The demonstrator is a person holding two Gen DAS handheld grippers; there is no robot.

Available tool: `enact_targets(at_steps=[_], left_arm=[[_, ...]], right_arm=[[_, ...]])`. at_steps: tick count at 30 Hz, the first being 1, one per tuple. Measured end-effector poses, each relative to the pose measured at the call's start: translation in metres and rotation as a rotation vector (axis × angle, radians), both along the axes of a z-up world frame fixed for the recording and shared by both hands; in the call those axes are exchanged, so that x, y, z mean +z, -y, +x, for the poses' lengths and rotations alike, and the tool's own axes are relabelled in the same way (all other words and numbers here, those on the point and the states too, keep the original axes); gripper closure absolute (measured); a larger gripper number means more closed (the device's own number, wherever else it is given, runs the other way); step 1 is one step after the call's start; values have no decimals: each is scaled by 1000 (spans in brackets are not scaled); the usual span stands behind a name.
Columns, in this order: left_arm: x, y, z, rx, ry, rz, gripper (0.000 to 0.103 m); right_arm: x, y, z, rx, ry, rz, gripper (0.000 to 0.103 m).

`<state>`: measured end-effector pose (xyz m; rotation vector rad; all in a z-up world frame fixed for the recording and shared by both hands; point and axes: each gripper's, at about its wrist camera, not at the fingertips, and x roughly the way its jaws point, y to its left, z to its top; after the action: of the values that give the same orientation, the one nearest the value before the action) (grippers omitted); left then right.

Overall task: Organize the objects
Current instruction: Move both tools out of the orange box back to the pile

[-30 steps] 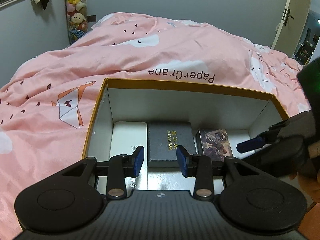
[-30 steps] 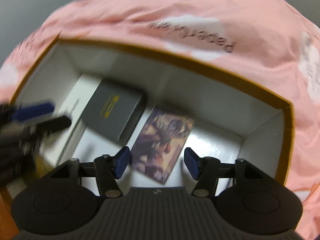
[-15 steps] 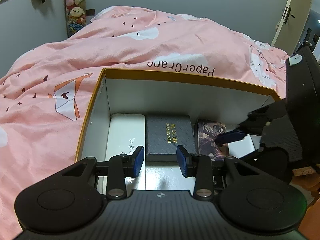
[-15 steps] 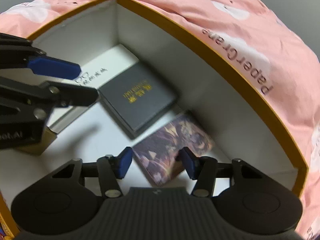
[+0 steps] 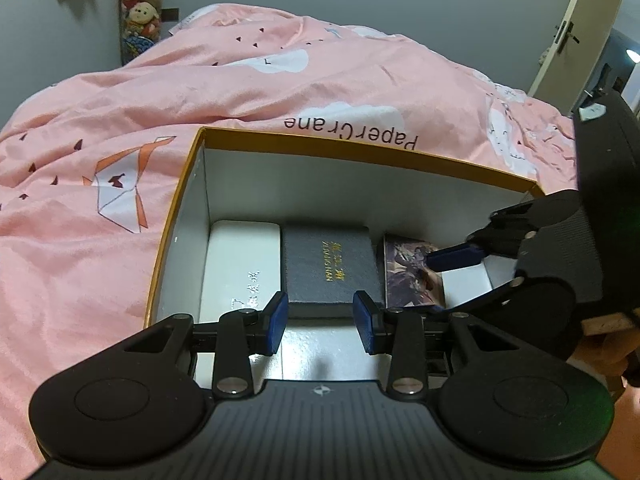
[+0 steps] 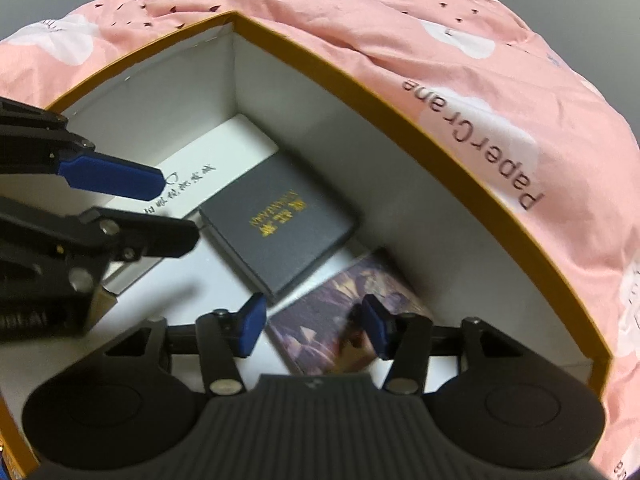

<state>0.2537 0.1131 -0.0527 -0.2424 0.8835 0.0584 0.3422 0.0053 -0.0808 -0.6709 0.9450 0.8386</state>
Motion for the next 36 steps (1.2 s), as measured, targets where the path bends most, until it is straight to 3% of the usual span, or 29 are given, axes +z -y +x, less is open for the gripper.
enact_targets(at_steps=[9, 12, 16, 21, 26, 31, 36], left_arm=[[-4, 0, 2, -5, -22, -18, 59], [-4, 2, 3, -11, -28, -22, 59], [-5, 1, 4, -9, -39, -20, 59], [-5, 2, 4, -10, -38, -19, 59], [5, 7, 0, -27, -13, -3, 59], [36, 19, -18, -63, 57, 14, 59], [63, 43, -57, -125, 140, 34, 59]], right_arm=[[-10, 25, 2, -45, -99, -24, 34], [-15, 18, -3, 4, -49, -58, 47], [-15, 11, -8, 77, -9, -71, 52], [-14, 8, -12, 143, 22, -96, 53], [-8, 10, -18, 107, 35, -90, 54], [30, 32, -35, -33, 32, 34, 51], [78, 83, -80, -184, 79, 221, 45]])
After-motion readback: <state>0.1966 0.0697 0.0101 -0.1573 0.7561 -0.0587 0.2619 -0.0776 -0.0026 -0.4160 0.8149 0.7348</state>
